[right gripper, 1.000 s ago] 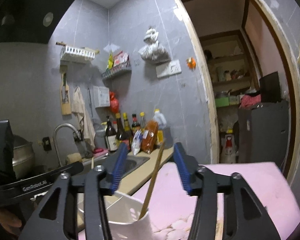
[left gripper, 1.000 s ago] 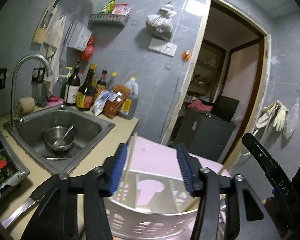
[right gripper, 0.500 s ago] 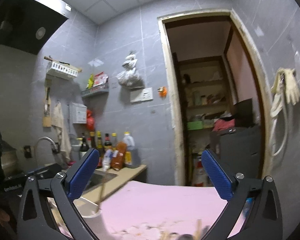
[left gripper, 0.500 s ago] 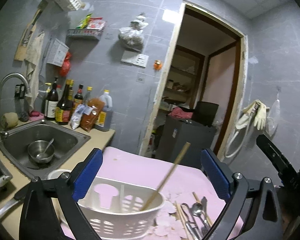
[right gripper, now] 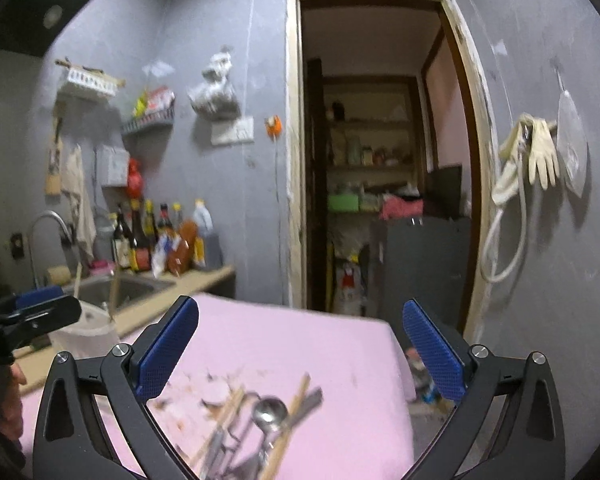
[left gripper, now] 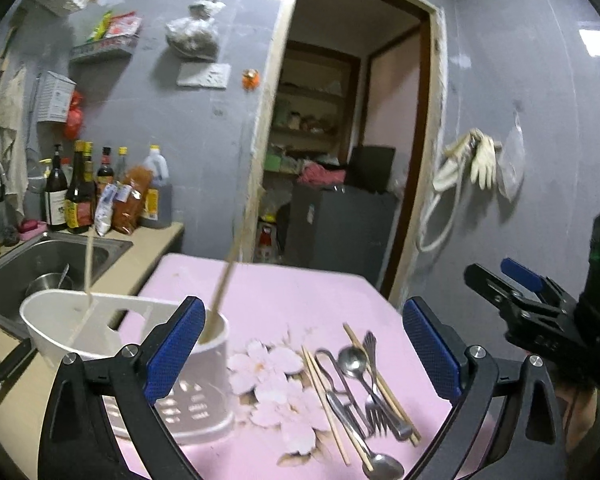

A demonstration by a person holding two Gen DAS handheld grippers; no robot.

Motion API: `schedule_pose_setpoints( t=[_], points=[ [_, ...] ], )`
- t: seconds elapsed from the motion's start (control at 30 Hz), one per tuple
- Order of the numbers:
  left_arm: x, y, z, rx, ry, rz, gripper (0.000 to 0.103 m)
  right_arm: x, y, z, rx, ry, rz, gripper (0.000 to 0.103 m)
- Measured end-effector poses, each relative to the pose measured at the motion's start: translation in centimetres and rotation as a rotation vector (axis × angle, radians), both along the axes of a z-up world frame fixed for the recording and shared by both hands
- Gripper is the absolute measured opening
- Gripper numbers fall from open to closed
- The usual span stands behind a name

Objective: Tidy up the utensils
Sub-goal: 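Move the left tool back to the utensil pile while the right tool returns too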

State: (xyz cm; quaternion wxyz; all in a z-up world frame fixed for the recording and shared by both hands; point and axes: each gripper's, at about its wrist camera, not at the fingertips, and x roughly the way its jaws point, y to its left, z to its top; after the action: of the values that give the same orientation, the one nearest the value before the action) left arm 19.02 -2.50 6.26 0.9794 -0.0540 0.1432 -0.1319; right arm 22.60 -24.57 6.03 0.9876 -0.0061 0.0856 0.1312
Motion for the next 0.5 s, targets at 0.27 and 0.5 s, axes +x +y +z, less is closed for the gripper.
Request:
schedule_pose_setpoints(
  t=[0.27, 0.5],
  points=[
    [1.1, -3.3, -3.1, 0.094, 0.111, -0.044, 0.097, 2.2, -1.3, -3.2, -0.038, 0.191, 0.007, 0.099],
    [2.6, -4.9, -6.1, 0.157, 0.241, -0.080, 0.096, 4.0, -1.3, -6.1, -0.093, 0.378, 0.063, 0.075]
  ],
)
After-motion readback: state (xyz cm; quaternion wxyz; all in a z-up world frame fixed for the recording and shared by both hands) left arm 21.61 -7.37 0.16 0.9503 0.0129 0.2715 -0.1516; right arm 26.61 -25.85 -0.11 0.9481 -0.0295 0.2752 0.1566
